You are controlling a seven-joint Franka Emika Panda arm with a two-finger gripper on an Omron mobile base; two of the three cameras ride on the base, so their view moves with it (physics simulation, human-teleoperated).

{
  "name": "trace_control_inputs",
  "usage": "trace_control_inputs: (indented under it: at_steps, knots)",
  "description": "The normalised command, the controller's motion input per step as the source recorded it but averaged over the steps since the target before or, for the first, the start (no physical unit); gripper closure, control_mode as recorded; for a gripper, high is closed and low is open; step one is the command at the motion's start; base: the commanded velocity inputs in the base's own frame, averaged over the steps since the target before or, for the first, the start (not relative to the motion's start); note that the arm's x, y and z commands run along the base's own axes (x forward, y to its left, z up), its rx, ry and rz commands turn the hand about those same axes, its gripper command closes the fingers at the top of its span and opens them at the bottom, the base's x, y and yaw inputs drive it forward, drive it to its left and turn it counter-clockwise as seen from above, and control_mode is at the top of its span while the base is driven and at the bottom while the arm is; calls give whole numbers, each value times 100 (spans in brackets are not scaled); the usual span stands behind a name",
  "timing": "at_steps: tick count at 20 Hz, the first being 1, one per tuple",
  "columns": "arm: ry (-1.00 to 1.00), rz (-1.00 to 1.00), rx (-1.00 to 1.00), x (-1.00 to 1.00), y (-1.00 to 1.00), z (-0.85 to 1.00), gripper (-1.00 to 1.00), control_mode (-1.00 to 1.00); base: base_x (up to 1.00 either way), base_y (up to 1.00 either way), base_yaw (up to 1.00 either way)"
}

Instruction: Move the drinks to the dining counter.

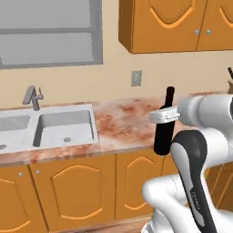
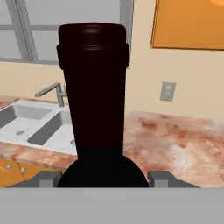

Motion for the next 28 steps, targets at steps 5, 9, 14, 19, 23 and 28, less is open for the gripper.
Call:
trace_control_inputs:
  at_steps: [5,9,14,19,23,28]
  knots:
    - [0,0,0,0,0,0,100,100,0,0,100]
    - [0,0,0,0,0,0,100,100,0,0,100]
    - [0,0,0,0,0,0,100,100,0,0,100]
    - [0,0,0,0,0,0,100,100,0,0,100]
    - [0,0,0,0,0,0,100,100,0,0,100]
    - [0,0,0,0,0,0,100,100,70,-83,32]
